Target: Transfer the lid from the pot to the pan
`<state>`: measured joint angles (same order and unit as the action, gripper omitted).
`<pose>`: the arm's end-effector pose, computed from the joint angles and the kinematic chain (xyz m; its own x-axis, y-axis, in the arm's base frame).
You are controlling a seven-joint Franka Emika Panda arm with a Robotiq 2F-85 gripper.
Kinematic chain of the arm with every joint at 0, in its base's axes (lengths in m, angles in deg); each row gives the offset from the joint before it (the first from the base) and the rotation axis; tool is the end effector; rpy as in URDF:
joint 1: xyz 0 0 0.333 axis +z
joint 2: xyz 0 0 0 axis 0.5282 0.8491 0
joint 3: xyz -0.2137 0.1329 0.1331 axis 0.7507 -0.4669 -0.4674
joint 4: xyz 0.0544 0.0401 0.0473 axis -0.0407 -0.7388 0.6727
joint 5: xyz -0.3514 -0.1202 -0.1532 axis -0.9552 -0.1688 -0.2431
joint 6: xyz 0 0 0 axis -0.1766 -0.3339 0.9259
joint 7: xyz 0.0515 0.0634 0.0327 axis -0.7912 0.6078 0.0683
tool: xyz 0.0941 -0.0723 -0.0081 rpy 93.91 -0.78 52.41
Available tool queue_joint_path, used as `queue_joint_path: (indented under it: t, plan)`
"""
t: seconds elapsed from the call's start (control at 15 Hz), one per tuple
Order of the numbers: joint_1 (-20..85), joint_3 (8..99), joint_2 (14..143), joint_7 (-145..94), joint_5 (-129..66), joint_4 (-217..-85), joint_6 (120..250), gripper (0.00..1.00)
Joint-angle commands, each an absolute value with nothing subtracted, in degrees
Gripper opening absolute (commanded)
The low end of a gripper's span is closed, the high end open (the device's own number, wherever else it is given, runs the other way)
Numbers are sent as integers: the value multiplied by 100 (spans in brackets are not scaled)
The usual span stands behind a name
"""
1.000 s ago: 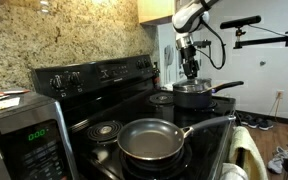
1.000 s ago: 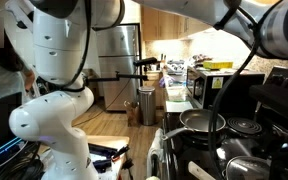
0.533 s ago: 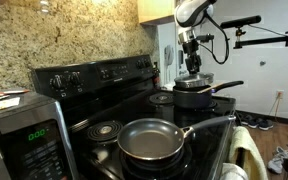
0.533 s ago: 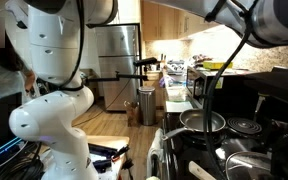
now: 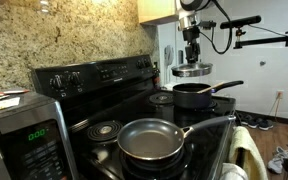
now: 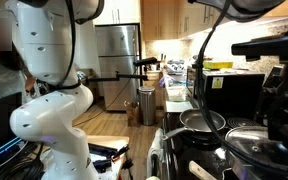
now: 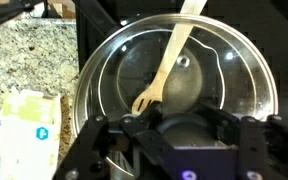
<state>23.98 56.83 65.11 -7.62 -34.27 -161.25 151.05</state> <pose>0.5523 -0.1591 0.4591 0.9935 -0.0125 -0.1132 -0.0040 -0.9972 0.0749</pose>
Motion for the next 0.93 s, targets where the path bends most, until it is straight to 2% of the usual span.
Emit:
queue_joint_path:
  t: [0.0, 0.87]
  plan:
    - [2601, 5489, 6080, -528, -3586, -16318, 15191, 16]
    - [3740, 4460, 5945, 409, -3227, -16768, 15373, 16]
